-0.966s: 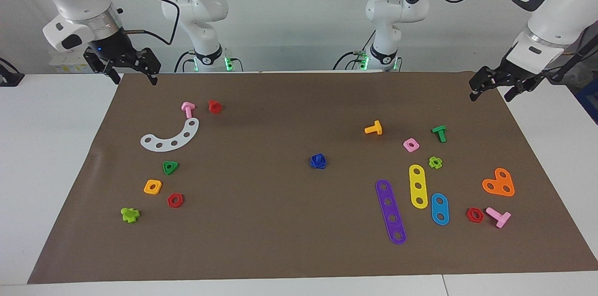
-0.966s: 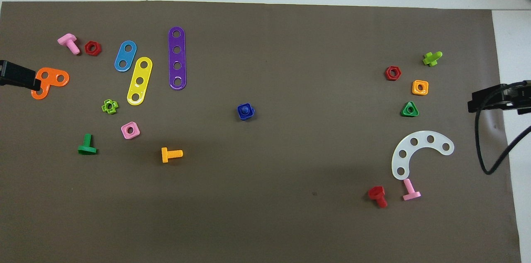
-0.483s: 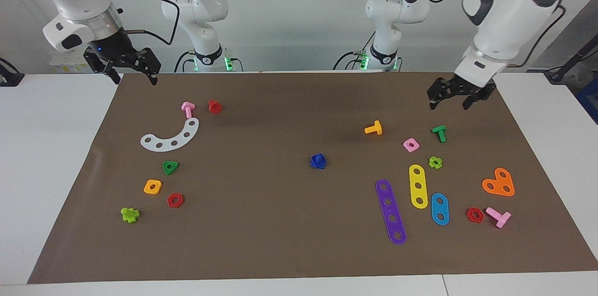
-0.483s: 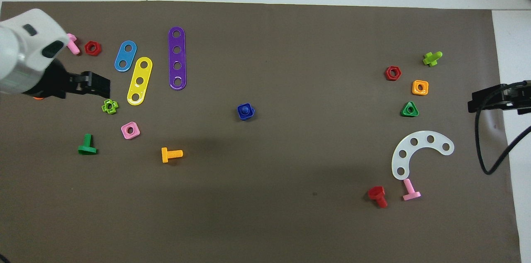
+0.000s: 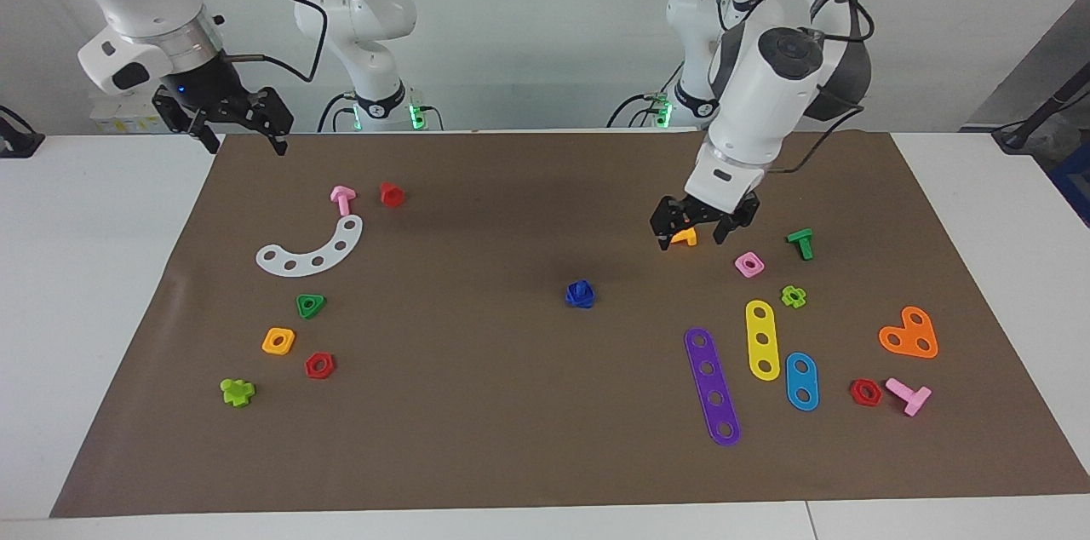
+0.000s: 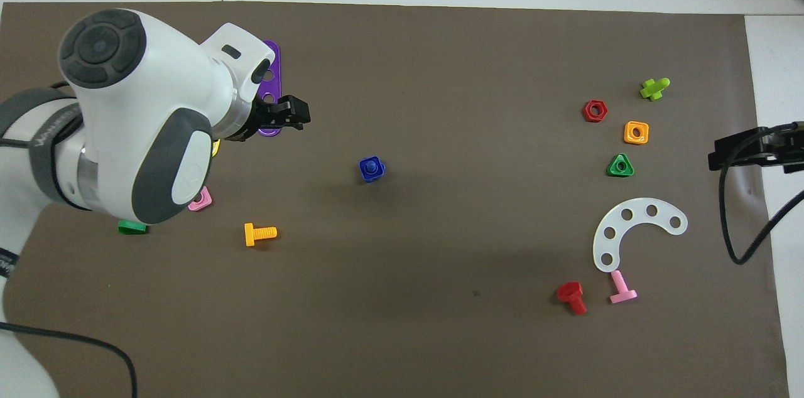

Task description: Unscrew and place screws in storage area

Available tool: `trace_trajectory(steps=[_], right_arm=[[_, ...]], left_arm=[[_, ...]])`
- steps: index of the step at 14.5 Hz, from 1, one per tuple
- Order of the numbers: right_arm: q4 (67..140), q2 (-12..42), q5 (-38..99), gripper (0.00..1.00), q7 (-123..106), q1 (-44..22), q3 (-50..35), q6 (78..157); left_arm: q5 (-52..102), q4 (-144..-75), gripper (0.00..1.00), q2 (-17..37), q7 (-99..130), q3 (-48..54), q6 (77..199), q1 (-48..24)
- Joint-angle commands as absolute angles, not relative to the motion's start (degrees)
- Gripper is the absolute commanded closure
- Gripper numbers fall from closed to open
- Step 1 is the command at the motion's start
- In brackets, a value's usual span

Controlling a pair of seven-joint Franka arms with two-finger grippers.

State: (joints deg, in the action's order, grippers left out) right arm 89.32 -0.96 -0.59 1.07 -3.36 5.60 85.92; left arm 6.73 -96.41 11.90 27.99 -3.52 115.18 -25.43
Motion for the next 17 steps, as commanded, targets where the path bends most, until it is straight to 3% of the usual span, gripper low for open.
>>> trace_trajectory(steps=[1, 5, 9, 17], right_arm=[[90.0, -1.58, 0.09, 0.0, 1.32, -2.72, 5.01, 86.13], [89.91, -1.58, 0.09, 0.0, 1.32, -2.73, 5.01, 86.13], [89.91, -1.58, 0.0, 0.0, 1.32, -2.72, 5.01, 86.13], [90.0, -1.58, 0.0, 0.0, 1.32, -2.72, 5.01, 86.13]], left_arm=[[9.84, -95.71, 0.02, 16.5, 34.96, -4.75, 121.79, -30.3], [9.76, -95.45, 0.07, 23.97, 38.49, -4.92, 128.48, -34.88], [9.58, -96.06, 0.16, 27.32, 38.67, -4.92, 131.3, -36.82], [7.82, -99.49, 0.35, 27.16, 38.32, -4.92, 131.31, -37.97]])
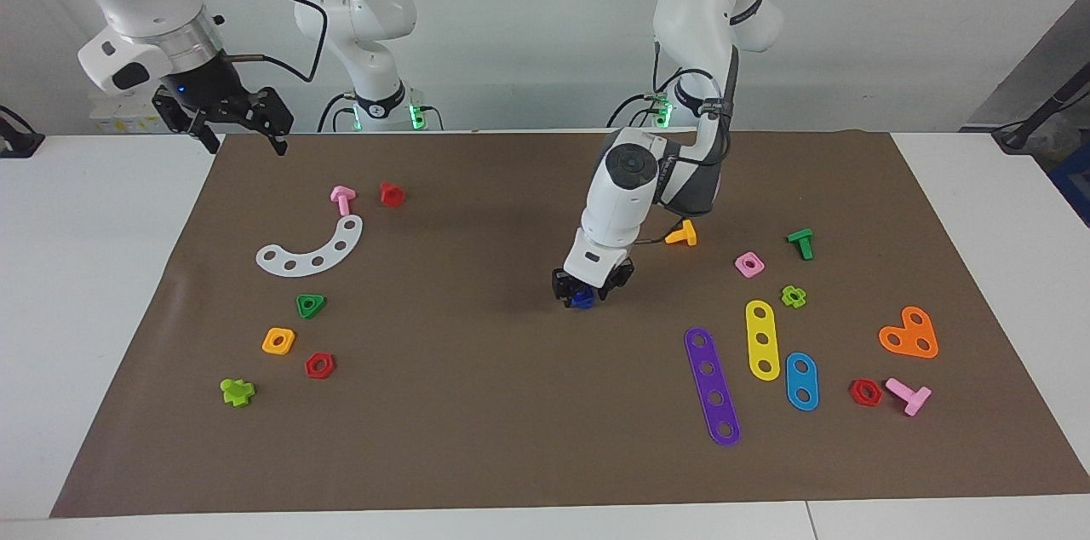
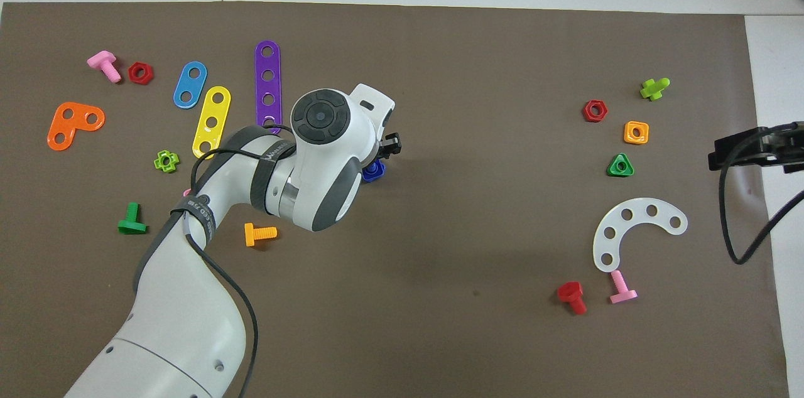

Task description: Unscrew and place screws in storage area

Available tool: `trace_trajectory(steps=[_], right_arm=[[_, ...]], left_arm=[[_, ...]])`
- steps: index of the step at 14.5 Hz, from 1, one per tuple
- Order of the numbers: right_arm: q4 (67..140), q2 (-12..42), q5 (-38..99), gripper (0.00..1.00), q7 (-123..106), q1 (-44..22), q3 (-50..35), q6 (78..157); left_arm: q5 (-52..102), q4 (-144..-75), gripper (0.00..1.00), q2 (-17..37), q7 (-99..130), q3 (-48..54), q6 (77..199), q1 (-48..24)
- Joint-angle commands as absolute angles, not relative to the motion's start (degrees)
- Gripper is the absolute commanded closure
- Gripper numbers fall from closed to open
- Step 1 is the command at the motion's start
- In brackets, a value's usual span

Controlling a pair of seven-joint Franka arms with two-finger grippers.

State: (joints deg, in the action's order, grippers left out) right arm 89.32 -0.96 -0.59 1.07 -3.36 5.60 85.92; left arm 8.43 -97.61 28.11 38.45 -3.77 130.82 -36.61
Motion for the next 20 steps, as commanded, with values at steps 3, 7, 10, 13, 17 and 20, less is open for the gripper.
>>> trace_trajectory(steps=[3, 7, 10, 13, 17, 20], right_arm=[[90.0, -1.5, 0.0, 0.0, 1.32, -2.72, 5.01, 86.13], [90.0, -1.58, 0.09, 0.0, 1.32, -2.81, 5.01, 86.13], [89.91, -1.58, 0.0, 0.0, 1.32, -2.81, 5.01, 86.13], [90.0, -1.58, 0.0, 0.0, 1.32, -2.81, 5.01, 86.13], [90.0, -1.58, 0.09, 0.0, 1.32, -2.72, 5.01, 86.13], [90.0, -1.58, 0.0, 0.0, 1.32, -2.73, 5.01, 86.13]], left_arm=[[7.82, -100.37, 0.38, 26.9, 38.32, -4.92, 130.96, -38.49], [7.82, -100.46, 0.49, 26.81, 38.23, -4.92, 130.35, -38.5], [7.82, -100.02, 0.62, 26.89, 38.14, -4.92, 129.73, -38.41], [7.91, -98.62, 0.73, 26.98, 38.14, -5.01, 128.07, -38.23], [8.61, -92.92, 0.75, 27.94, 38.32, -5.1, 124.38, -37.53], [8.53, -84.32, 0.74, 30.4, 38.32, -5.27, 114.64, -35.96]])
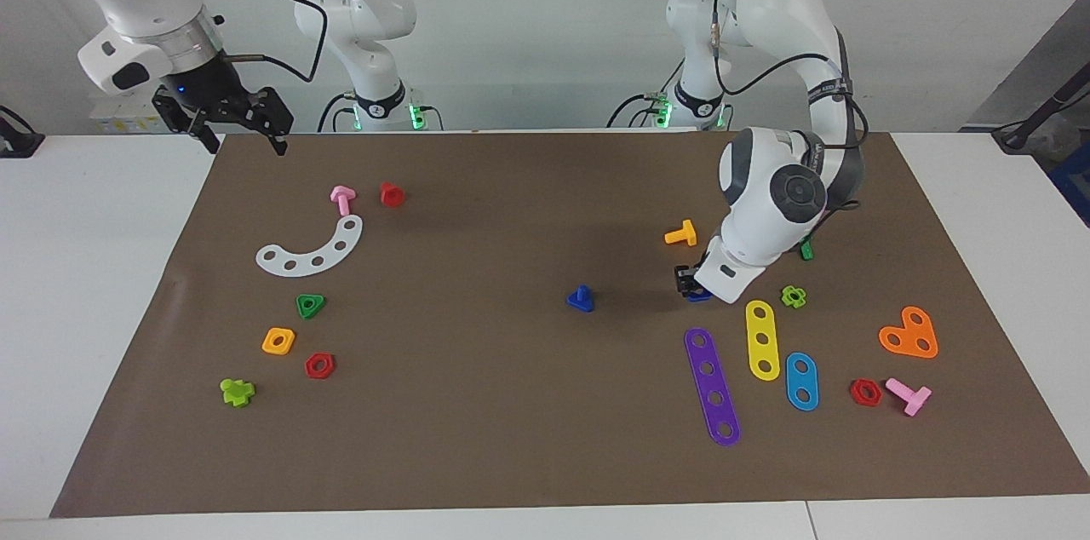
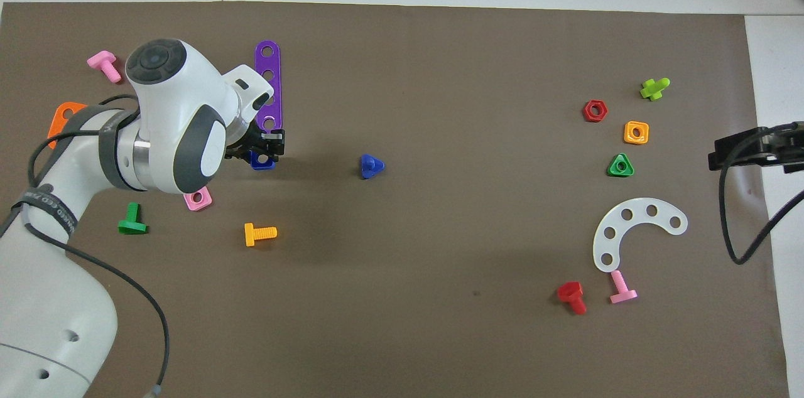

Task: Unscrew and place screws in storage area
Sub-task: 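Carry the blue nut beside the purple strip and open the left gripper, then retract the left gripper while the right gripper reaches the blue bolt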

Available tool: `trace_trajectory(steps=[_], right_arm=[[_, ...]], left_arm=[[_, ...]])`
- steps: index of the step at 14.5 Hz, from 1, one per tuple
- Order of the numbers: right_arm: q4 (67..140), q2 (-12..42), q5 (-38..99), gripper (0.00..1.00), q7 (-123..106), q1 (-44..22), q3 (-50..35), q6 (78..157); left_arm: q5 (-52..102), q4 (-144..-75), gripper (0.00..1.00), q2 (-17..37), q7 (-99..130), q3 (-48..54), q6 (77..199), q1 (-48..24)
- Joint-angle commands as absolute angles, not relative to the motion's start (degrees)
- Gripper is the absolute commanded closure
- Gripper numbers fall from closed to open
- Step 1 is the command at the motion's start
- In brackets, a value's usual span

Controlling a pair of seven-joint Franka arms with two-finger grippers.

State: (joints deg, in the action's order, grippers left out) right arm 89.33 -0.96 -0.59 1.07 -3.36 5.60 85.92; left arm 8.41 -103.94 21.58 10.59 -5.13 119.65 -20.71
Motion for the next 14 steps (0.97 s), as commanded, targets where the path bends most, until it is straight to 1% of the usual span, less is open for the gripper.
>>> trace_trajectory(steps=[1, 2, 3, 4, 6, 7, 9, 11, 13, 14], right_arm=[[90.0, -1.58, 0.0, 0.0, 1.14, -2.64, 5.01, 85.61], [89.91, -2.02, 0.09, 0.0, 1.14, -2.81, 5.01, 85.43], [90.0, -2.02, 0.09, 0.0, 1.4, -3.33, 4.92, 86.3], [90.09, -1.93, 0.17, 0.0, 2.19, -5.6, 4.92, 88.22], [90.0, -1.32, 0.09, 0.0, 7.0, -8.69, 4.83, 89.03], [89.56, -0.54, 0.17, 0.0, 9.47, -11.31, 4.83, 89.82], [90.17, 0.87, 1.13, 0.0, 14.13, -15.1, 4.75, 94.37], [88.78, 5.17, 1.67, 0.0, 20.62, -19.66, 4.57, 96.93], [88.07, 9.38, 1.76, 0.0, 28.7, -25.02, 4.48, 102.89], [87.28, 11.93, 1.58, 0.0, 31.26, -27.05, 4.48, 104.66]], left_arm=[[8.53, -112.5, 0.61, 16.96, 8.35, -5.27, 125.94, -21.09], [8.44, -112.41, 0.33, 16.96, 8.18, -5.27, 125.95, -21.18], [8.44, -112.24, 0.0, 17.05, 8.09, -5.27, 125.95, -21.18], [8.35, -111.63, 0.0, 17.14, 8.09, -5.27, 125.25, -21.09], [8.09, -109.52, 0.0, 17.31, 7.56, -5.36, 124.29, -20.4], [8.09, -107.25, 0.0, 17.31, 6.86, -5.27, 122.36, -18.3], [8.0, -102.5, 0.0, 17.14, 0.92, -5.27, 116.31, -13.3], [8.0, -98.81, 0.0, 17.14, -5.94, -5.27, 111.73, -7.76], [7.82, -97.21, 0.0, 16.96, -12.54, -5.27, 109.43, -3.62], [7.56, -96.51, 0.0, 16.88, -14.31, -5.45, 108.21, -2.04]])
